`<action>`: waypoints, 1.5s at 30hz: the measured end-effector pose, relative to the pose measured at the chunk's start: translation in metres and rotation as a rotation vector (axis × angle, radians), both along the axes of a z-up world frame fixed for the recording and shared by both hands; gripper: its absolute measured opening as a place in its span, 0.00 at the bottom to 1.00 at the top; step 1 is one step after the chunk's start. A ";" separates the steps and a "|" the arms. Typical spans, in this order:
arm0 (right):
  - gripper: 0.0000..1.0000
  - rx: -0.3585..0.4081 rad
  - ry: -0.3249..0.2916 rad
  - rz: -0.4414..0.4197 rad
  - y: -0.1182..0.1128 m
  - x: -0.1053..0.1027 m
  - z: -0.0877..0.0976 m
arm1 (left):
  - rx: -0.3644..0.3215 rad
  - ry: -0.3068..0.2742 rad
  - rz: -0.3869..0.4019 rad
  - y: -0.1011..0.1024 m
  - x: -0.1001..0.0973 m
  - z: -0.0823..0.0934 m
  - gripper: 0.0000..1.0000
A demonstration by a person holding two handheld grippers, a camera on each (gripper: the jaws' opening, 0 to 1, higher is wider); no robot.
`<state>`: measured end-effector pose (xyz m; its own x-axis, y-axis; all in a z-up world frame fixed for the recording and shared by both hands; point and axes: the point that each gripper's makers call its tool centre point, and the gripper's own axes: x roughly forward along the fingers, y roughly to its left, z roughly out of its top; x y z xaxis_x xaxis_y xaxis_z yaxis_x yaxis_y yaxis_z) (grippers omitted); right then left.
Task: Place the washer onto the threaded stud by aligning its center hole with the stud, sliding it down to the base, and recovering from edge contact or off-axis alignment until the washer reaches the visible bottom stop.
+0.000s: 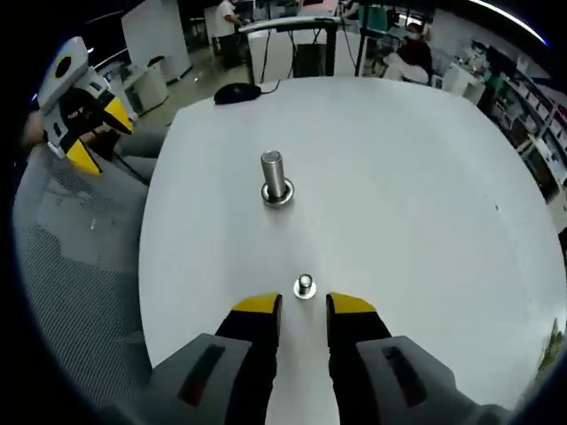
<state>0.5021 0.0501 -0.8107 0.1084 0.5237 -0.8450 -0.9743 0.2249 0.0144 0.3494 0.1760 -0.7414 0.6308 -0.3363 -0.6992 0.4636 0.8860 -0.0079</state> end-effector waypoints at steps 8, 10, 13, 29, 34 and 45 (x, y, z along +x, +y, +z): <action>0.23 0.147 -0.039 -0.092 -0.013 -0.005 0.037 | -0.018 -0.044 0.004 0.000 0.004 0.010 0.28; 0.23 0.197 -0.104 -0.089 -0.017 -0.003 0.050 | -0.018 -0.043 0.009 0.001 0.004 0.009 0.28; 0.23 0.215 -0.148 -0.098 -0.026 -0.008 0.058 | -0.005 -0.078 0.004 0.000 0.007 0.016 0.28; 0.32 0.436 -0.184 -0.310 -0.062 -0.056 0.100 | -0.003 -0.107 -0.041 -0.007 0.006 0.020 0.28; 0.36 0.513 -0.202 -0.423 -0.073 -0.063 0.119 | -0.036 -0.126 -0.049 -0.010 0.006 0.026 0.28; 0.41 0.670 -0.253 -0.623 -0.098 -0.100 0.166 | -0.116 -0.215 -0.037 -0.012 0.009 0.047 0.27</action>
<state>0.4017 -0.0476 -0.6446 0.6706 0.6773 -0.3025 -0.6735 0.7269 0.1345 0.3582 0.1645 -0.6941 0.7471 -0.4318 -0.5054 0.4974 0.8675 -0.0060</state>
